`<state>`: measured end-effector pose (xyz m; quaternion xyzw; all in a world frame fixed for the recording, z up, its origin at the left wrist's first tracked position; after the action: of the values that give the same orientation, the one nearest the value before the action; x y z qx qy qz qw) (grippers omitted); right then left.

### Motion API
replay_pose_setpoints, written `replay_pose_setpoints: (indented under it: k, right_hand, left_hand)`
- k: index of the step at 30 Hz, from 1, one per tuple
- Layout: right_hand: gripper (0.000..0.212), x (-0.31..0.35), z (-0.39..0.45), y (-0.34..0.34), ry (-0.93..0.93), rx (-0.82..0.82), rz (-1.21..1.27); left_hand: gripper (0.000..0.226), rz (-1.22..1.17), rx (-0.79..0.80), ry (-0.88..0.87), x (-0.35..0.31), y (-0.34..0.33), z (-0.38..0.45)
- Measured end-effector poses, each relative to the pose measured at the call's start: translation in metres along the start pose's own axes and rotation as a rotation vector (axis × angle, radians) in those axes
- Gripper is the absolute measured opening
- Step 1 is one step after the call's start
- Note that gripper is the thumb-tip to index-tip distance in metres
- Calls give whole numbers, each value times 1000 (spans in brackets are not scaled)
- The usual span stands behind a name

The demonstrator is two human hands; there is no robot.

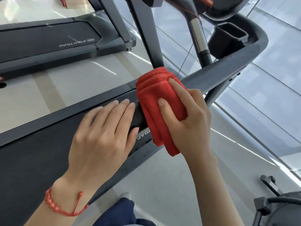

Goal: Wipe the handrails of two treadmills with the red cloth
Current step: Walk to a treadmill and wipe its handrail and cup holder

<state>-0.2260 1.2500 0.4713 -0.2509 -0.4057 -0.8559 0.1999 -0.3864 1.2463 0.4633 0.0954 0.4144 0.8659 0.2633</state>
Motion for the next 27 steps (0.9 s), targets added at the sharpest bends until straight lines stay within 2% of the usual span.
replay_pose_setpoints:
  k: [11, 17, 24, 27]
  right_hand:
    - [42, -34, 18, 18, -36, -54, -15]
    - [44, -36, 20, 18, 109, 12, 67]
    - [42, -70, 47, 28, 7, 0, 76]
    - [44, -62, 46, 25, 62, 25, 23]
  left_hand:
    - [34, -96, 35, 40, -35, -5, 17]
    - [32, -42, 18, 139, -50, -20, 30]
    - [26, 49, -71, 214, -54, -25, 33]
    - [27, 58, -73, 225, -56, -27, 34]
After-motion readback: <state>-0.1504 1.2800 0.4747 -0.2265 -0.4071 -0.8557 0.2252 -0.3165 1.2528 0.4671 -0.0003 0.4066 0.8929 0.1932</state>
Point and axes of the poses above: each hand's wrist, its own z-axis towards the middle knuckle, its own y-axis out of the back of the hand, x = y × z, the point moved 8 cm from there along z, towards the middle knuckle, and after that the axes turned 5 degrees about y, right-handed, at the moved point
